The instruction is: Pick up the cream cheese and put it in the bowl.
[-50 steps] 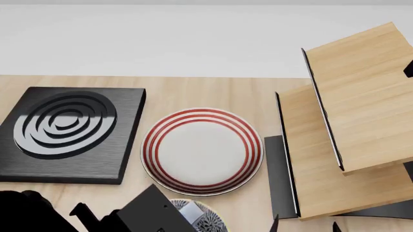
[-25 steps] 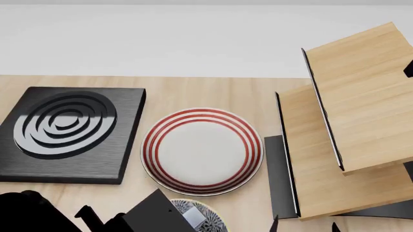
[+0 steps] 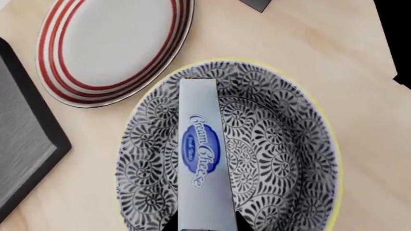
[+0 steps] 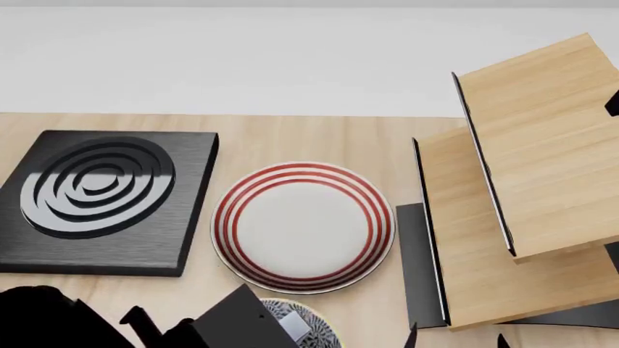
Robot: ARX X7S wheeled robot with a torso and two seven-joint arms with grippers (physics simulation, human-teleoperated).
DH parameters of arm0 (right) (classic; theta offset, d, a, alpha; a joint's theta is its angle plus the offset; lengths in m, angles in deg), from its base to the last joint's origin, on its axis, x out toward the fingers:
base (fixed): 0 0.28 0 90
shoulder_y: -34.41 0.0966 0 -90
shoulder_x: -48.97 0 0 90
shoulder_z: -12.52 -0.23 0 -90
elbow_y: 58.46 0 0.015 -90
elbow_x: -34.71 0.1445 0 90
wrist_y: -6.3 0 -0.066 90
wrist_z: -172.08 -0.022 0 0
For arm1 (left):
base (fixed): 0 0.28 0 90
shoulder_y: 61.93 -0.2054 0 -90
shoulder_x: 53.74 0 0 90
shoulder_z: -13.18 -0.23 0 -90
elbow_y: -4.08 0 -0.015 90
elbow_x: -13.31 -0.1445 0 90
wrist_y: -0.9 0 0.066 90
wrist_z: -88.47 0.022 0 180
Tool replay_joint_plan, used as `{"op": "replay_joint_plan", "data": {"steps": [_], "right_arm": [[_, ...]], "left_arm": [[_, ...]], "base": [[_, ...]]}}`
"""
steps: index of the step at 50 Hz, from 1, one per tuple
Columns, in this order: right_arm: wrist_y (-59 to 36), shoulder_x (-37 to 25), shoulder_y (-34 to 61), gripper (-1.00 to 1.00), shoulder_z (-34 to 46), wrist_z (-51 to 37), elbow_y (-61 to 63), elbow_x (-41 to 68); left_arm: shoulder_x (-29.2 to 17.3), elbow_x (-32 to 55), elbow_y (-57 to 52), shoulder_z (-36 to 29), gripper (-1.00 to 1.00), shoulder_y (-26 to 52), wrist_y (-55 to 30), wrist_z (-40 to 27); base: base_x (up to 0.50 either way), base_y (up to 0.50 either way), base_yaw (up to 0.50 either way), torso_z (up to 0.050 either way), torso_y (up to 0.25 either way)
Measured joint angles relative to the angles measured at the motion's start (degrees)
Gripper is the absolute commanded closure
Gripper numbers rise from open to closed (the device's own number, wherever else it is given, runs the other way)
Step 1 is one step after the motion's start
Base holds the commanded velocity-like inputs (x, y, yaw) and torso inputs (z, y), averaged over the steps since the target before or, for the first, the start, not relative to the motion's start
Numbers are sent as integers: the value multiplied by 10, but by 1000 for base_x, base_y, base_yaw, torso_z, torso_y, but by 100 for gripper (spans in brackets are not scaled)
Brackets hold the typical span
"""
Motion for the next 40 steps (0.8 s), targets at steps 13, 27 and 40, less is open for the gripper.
{"op": "replay_joint_plan", "data": {"steps": [13,27,40], "right_arm": [[3,0,2,-100,0,1,-5,2],[5,-1,3,-100,0,1,-9,5],[7,-1,4,-100,1,2,-13,7]], "left_arm": [[3,-21,10,-9,100,1,5,25],[3,-45,20,-18,100,0,14,55],[6,-72,33,-29,100,-4,24,88]], "base": [[0,0,0,0,1],[0,0,0,1,1],[0,0,0,0,1]]}}
